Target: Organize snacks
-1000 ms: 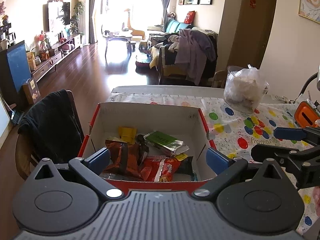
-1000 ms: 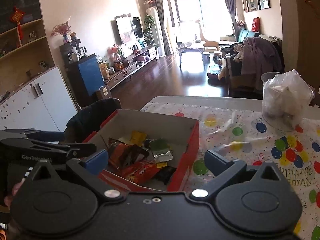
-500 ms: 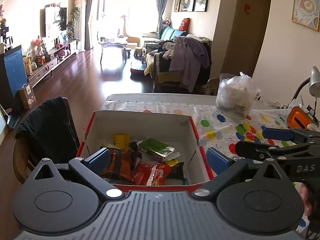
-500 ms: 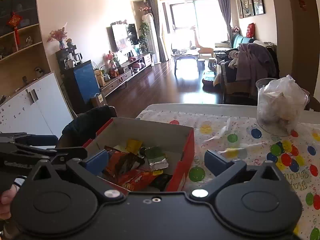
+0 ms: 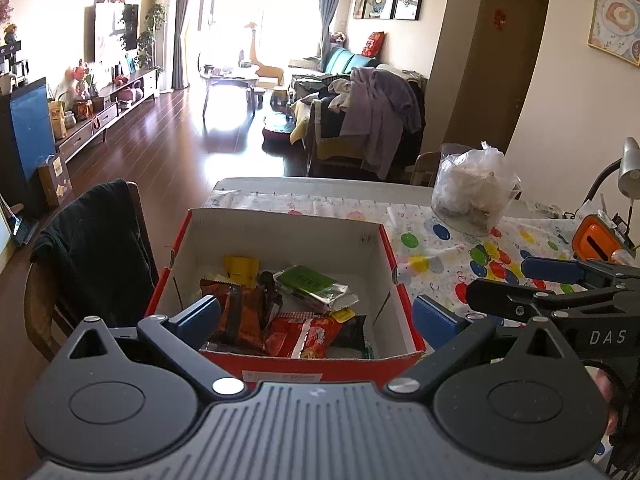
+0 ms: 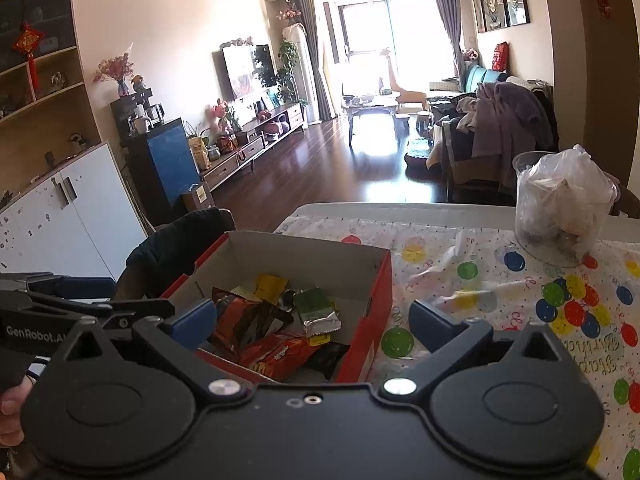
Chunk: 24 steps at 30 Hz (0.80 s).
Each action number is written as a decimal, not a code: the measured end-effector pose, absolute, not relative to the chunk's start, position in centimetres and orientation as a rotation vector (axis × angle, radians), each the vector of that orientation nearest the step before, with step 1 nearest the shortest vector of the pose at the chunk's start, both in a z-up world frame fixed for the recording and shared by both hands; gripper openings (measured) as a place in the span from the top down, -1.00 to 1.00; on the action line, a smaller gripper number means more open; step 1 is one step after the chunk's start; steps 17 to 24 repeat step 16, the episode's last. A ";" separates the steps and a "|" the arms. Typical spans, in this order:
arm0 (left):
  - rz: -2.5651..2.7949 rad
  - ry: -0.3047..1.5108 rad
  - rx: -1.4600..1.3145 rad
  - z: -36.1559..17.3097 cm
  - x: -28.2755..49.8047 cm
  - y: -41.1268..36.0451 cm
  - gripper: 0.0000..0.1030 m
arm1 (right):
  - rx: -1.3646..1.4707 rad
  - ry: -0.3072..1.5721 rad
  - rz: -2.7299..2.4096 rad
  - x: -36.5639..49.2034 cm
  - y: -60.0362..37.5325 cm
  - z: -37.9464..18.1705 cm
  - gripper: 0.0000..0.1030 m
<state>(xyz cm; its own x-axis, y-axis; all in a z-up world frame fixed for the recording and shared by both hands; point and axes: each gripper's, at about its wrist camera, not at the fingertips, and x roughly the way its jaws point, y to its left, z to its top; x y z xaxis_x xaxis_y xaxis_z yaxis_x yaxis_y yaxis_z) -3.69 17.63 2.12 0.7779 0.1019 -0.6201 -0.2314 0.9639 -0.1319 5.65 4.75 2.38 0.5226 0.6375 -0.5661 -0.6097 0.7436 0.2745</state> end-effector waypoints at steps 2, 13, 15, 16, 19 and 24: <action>0.183 0.657 -0.203 2.0 -3.8 17.6 -1.00 | 0.041 0.700 0.745 5.6 4.7 2.3 -1.00; 0.188 0.675 -0.199 1.6 -3.6 16.8 -1.00 | 0.045 0.715 0.736 5.6 3.8 2.0 -1.00; 0.192 0.677 -0.198 1.6 -3.5 16.4 -1.00 | 0.047 0.719 0.737 5.8 3.2 1.9 -1.00; 0.191 0.679 -0.198 1.5 -3.3 16.1 -1.00 | 0.046 0.721 0.737 5.9 2.9 1.9 -1.00; 0.191 0.679 -0.198 1.5 -3.3 16.1 -1.00 | 0.046 0.721 0.737 5.9 2.9 1.9 -1.00; 0.191 0.679 -0.198 1.5 -3.3 16.1 -1.00 | 0.046 0.721 0.737 5.9 2.9 1.9 -1.00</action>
